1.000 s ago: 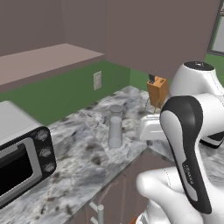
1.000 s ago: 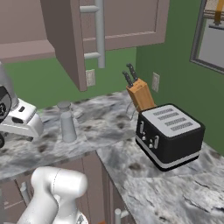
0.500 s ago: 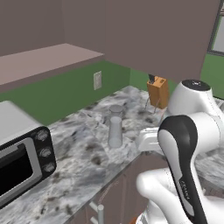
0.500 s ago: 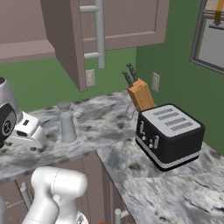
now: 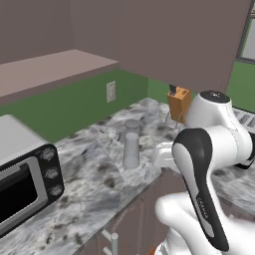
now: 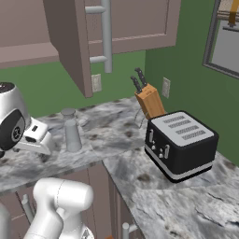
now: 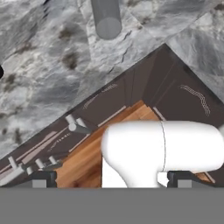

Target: There is a tray on the dining counter. Grab the cup, mug, and pitcher and place them on the tray. The pitcher may be placed next to the tray if it cannot fit the tray.

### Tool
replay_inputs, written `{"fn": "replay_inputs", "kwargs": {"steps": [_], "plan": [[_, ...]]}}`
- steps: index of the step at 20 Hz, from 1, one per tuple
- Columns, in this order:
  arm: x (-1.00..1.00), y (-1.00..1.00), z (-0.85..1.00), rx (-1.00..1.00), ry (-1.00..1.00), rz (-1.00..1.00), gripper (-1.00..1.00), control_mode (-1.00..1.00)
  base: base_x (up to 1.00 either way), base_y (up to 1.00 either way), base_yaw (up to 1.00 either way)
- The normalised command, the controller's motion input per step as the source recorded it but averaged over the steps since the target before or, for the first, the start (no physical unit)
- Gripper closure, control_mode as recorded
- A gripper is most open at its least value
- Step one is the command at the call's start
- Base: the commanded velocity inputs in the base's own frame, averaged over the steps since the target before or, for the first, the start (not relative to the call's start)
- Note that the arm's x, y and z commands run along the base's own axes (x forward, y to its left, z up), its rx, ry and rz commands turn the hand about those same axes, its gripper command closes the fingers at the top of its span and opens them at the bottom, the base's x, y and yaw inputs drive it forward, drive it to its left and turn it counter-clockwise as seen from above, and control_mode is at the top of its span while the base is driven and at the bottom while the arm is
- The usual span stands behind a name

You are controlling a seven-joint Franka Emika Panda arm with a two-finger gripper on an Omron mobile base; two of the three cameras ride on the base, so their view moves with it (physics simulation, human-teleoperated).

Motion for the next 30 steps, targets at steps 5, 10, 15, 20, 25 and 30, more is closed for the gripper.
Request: {"fn": "replay_inputs", "kwargs": {"steps": [5,10,15,20,25,30], "plan": [[0.3,0.0,-0.07,0.0,0.0,0.0,-1.0,-1.0,0.0,0.0,0.0],[0.36,0.0,-0.13,0.0,0.0,-0.01,-1.0,-1.0,0.0,0.0,0.0],[0.49,0.0,-0.12,0.0,0.0,-0.03,-1.0,-1.0,0.0,0.0,0.0],[0.46,0.0,-0.13,0.0,0.0,-0.03,-1.0,-1.0,0.0,0.0,0.0],[0.25,0.08,-0.1,0.0,0.0,-0.01,-1.0,-1.0,0.0,0.0,0.0],[0.17,0.17,-0.08,-0.01,0.0,0.0,-1.0,-1.0,0.0,0.0,0.0]]}}
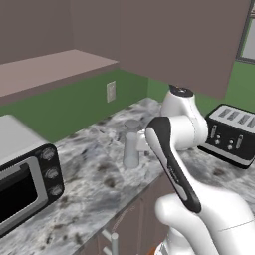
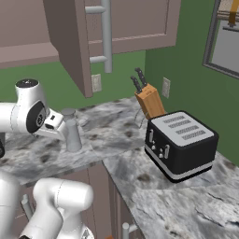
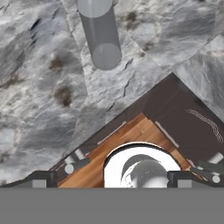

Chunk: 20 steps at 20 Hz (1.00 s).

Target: There is a tray on the dining counter. Grab the cup, mug, and pitcher and place them on the tray. The pitcher may be placed next to the tray if it cannot fit the tray.

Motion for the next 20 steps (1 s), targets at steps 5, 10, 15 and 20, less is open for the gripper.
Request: {"fn": "replay_inputs", "kwargs": {"steps": [5,10,15,20], "plan": [[0.26,0.17,-0.14,-0.03,0.0,0.0,-1.0,-1.0,0.0,0.0,0.0],[0.35,0.13,-0.15,-0.04,0.0,0.0,-1.0,-1.0,0.0,0.0,0.0],[0.28,0.01,-0.27,-0.02,-0.02,0.0,-1.0,-1.0,0.0,0.0,0.0],[0.24,0.0,-0.33,0.0,-0.01,0.0,-1.0,-1.0,0.0,0.0,0.0]]}}
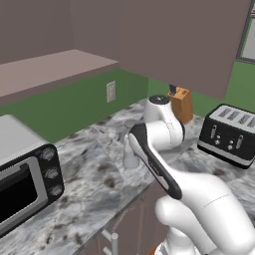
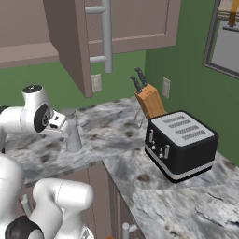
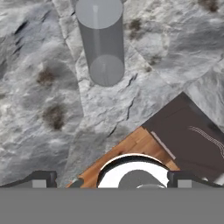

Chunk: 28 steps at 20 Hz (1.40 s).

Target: There is a tray on the dining counter. Grab the cup, mug, and pitcher and place them on the tray. The pitcher may be placed next to the tray if it cannot fit the tray.

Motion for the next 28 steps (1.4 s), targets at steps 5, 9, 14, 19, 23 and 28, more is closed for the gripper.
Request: {"fn": "replay_inputs", "kwargs": {"steps": [5,9,14,19,23,28], "plan": [[0.33,0.0,-0.37,0.0,0.0,0.0,-1.0,-1.0,0.0,0.0,0.0],[0.34,0.0,-0.32,0.0,0.0,0.0,-1.0,-1.0,0.0,0.0,0.0],[0.38,0.0,-0.24,0.0,0.0,0.0,-1.0,-1.0,0.0,0.0,0.0],[0.38,0.0,-0.16,0.0,0.0,0.0,-1.0,-1.0,0.0,0.0,0.0],[0.28,0.0,-0.1,0.0,0.0,0.0,-1.0,-1.0,0.0,0.0,0.0],[0.21,0.0,-0.03,0.0,0.04,0.0,-1.0,-1.0,0.0,0.0,0.0]]}}
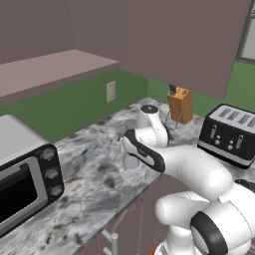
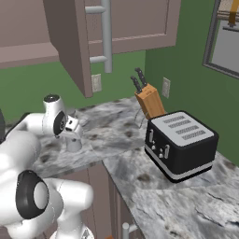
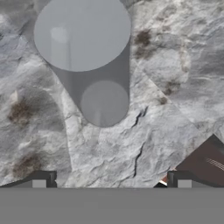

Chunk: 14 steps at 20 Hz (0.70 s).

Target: There is a tray on the dining counter. Grab the cup, mug, and pitcher and place them on the tray. The pitcher may be placed next to the tray if it cannot fit the tray.

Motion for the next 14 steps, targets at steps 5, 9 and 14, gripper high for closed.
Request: {"fn": "replay_inputs", "kwargs": {"steps": [5,9,14], "plan": [[0.13,0.07,-0.02,0.0,0.03,0.0,-1.0,-1.0,0.0,0.0,0.0],[0.08,0.14,0.0,0.0,0.02,0.0,-1.0,-1.0,0.0,0.0,0.0],[0.08,0.11,0.0,0.0,0.02,0.0,-1.0,-1.0,0.0,0.0,0.0]]}}
